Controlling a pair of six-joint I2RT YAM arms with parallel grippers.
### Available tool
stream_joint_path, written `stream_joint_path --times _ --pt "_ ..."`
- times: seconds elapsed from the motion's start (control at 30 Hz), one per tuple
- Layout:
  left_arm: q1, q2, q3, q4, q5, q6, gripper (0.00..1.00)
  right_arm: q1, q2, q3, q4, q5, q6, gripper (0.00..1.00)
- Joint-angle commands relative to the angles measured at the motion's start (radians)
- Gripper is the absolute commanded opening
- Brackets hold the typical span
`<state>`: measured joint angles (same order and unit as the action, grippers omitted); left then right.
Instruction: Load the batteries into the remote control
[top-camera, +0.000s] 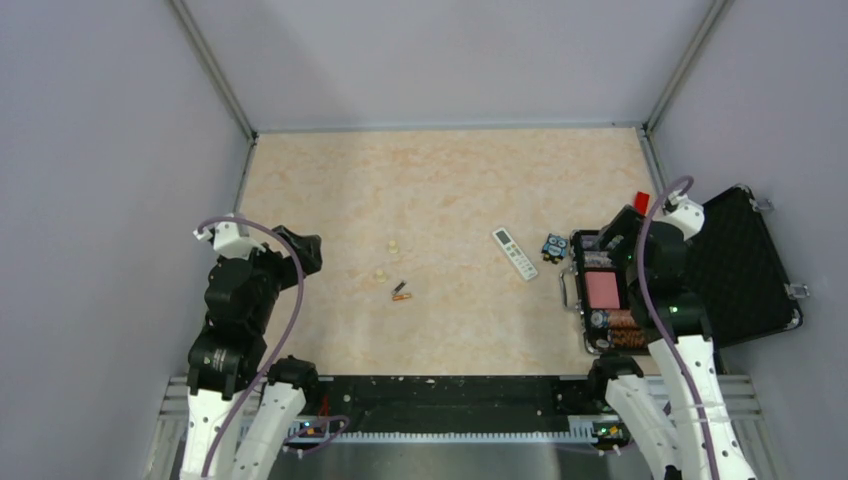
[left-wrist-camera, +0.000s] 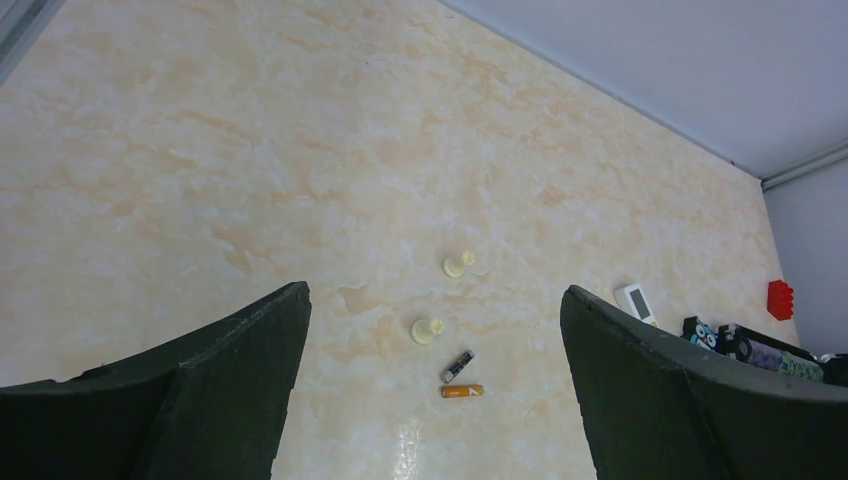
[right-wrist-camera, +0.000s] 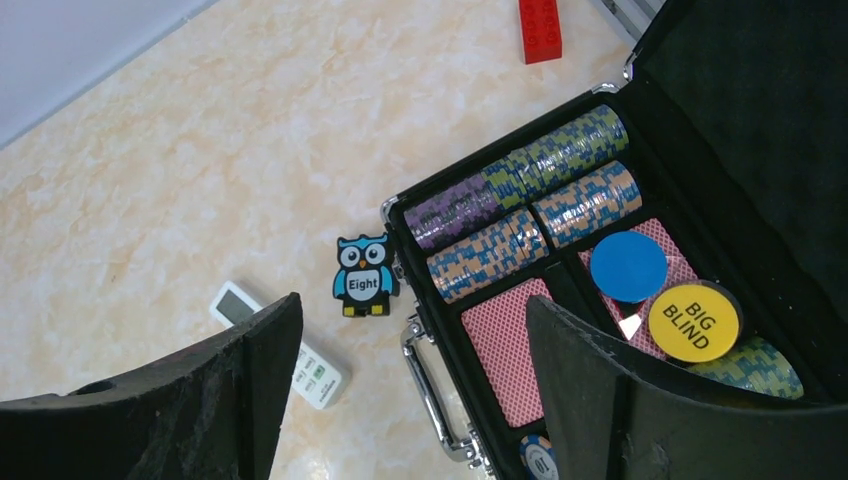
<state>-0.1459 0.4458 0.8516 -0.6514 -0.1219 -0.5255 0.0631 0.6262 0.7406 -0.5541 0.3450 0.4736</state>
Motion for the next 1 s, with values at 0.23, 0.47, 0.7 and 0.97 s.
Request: stream_joint_path --times 0.23,0.47,0.7,0.97 --pt "-0.004 0.007 0.027 -0.002 0.155 -0.066 0.99 -0.006 0.109 0.127 -0.12 -0.237 -0.062 0.9" --pt "-0.004 -0.031 -0.113 0.138 0.315 -0.027 0.99 0.11 0.208 0.063 0.0 -0.386 -0.054 0.89" --pt "-0.004 0.024 -0.132 0.208 0.453 -0.048 0.99 0.353 0.398 0.063 0.073 -0.188 -0.072 0.87" --pt "-0.004 0.041 -0.141 0.27 0.514 -0.026 0.99 0.361 0.717 0.182 0.14 -0.212 -0.22 0.85"
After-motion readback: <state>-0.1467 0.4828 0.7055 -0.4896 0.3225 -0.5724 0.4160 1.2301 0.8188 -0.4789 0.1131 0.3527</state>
